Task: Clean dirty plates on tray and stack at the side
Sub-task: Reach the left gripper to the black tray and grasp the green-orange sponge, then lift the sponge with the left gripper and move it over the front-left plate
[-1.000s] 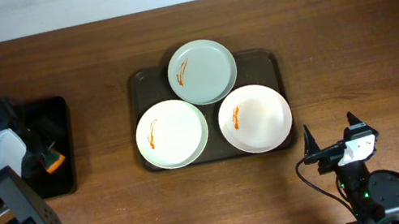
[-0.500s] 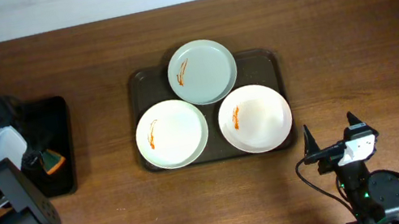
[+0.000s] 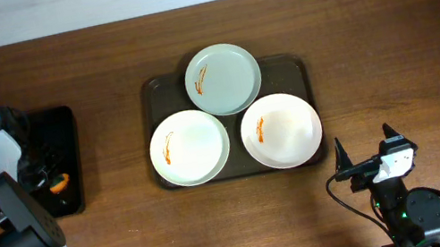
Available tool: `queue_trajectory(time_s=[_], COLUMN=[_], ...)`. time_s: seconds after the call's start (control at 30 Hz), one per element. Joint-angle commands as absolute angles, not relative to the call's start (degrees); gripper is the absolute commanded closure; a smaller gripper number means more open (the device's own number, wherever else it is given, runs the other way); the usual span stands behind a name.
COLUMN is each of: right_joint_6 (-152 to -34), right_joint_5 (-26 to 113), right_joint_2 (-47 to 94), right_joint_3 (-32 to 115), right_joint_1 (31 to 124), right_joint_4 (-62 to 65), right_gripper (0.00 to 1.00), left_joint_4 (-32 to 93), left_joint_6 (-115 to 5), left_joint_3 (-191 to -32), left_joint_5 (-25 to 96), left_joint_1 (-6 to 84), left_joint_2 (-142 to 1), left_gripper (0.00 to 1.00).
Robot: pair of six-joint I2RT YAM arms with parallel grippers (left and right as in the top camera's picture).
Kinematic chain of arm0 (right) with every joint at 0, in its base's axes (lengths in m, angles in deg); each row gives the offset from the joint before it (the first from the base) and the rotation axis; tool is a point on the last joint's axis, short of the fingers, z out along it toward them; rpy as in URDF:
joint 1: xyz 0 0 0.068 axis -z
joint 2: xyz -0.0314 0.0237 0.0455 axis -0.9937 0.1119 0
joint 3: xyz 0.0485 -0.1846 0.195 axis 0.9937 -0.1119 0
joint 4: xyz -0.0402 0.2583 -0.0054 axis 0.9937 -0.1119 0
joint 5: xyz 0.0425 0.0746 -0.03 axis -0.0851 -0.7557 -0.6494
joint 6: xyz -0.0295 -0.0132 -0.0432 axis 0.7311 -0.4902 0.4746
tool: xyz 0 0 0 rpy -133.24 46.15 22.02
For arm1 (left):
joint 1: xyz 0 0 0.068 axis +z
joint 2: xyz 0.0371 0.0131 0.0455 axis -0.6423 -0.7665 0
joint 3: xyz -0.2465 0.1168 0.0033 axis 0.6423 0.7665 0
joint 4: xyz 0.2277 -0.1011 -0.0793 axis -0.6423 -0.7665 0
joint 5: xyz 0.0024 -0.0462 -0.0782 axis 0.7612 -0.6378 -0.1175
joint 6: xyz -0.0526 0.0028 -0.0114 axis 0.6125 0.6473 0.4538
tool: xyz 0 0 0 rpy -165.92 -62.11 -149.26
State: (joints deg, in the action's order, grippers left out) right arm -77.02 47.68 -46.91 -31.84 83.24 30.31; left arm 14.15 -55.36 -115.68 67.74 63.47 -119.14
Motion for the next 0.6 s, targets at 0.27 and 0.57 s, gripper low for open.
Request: queue_trajectory(time_s=[0.27,0.57], right_joint_6=[-76.8,-76.8], right_joint_5=[48.2,48.2], right_joint_2=[-47.09,-47.09], right_joint_3=[-32.3,-32.3], right_joint_1=[83.61,83.61], right_joint_4=[30.25,30.25], right_gripper=[0.02,0.02], left_joint_4=[2.79,-15.51], left_joint_6=[-59.47,-69.8], left_joint_3=[-144.55,-159.65], left_joint_5=[59.35,54.43], left_joint_1=[63.32,63.36], left_joint_2=[-124.74,-120.3], left_gripper=[1.0,1.0])
